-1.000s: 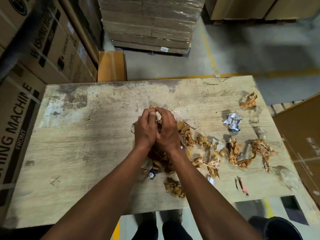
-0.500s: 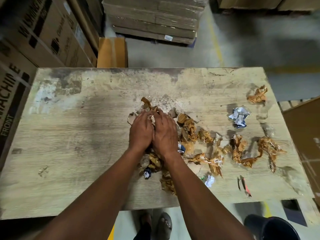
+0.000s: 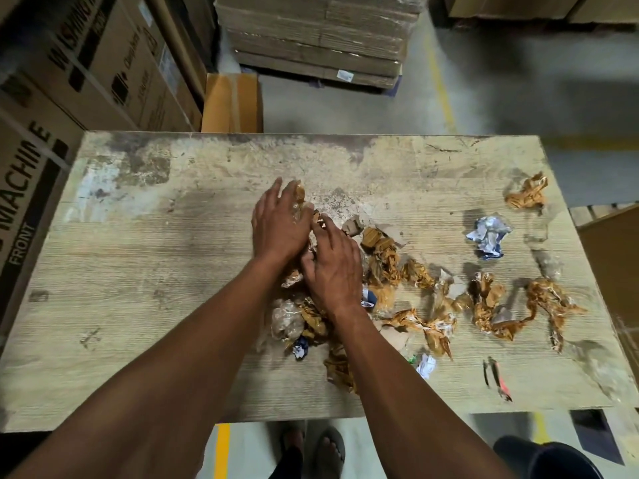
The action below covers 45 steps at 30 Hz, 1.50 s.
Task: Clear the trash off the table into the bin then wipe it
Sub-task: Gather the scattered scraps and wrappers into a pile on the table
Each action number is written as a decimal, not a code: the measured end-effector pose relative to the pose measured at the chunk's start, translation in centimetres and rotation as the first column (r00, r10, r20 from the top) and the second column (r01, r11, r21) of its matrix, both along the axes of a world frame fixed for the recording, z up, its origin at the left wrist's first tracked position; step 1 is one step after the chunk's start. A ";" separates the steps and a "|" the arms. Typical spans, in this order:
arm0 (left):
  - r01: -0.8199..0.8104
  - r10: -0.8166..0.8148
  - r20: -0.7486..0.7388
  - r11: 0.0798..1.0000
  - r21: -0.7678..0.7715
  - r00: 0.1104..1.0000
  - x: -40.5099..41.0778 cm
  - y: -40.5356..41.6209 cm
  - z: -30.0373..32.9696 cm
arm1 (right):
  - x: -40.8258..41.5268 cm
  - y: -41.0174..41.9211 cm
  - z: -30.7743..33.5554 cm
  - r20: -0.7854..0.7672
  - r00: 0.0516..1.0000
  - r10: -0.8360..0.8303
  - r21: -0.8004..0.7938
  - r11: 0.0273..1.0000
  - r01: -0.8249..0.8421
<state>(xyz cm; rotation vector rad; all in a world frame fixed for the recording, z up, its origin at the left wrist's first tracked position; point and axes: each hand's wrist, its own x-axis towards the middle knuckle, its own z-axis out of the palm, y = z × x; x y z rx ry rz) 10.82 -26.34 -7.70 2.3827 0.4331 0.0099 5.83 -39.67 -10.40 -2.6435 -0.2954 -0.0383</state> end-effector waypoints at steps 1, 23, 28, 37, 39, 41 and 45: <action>0.066 -0.067 -0.022 0.996 -0.065 0.997 0.3 0.3 -0.5 | 0.1 0.0 0.0 -0.007 1.000 -0.003 0.004 1.000 0.003; 0.025 -0.029 0.155 0.999 0.025 0.987 -5.1 -2.2 -4.1 | 1.6 0.3 -1.2 -0.005 0.999 -0.050 -0.096 0.994 0.050; 0.058 -0.060 0.121 0.998 0.015 0.991 -4.6 -2.0 -3.7 | 2.0 0.4 -0.9 -0.039 0.998 -0.043 -0.146 0.989 0.037; 0.159 -0.160 0.005 0.978 -0.136 0.987 -10.7 -0.1 0.5 | 1.6 0.0 0.4 -0.109 0.994 0.002 -0.165 0.986 -0.020; 0.065 -0.060 0.058 0.993 -0.095 0.997 -14.2 -0.6 0.9 | 1.6 -0.1 0.8 -0.124 0.992 0.014 -0.150 0.988 -0.033; 0.028 -0.025 0.083 0.999 -0.034 0.996 -17.1 -1.4 0.9 | 1.6 -0.1 0.8 -0.134 0.991 0.020 -0.132 0.990 -0.038; 0.213 -0.218 0.006 0.959 0.185 0.976 -19.8 -4.0 -1.4 | 1.4 0.0 1.0 -0.156 0.988 0.015 -0.076 0.997 -0.028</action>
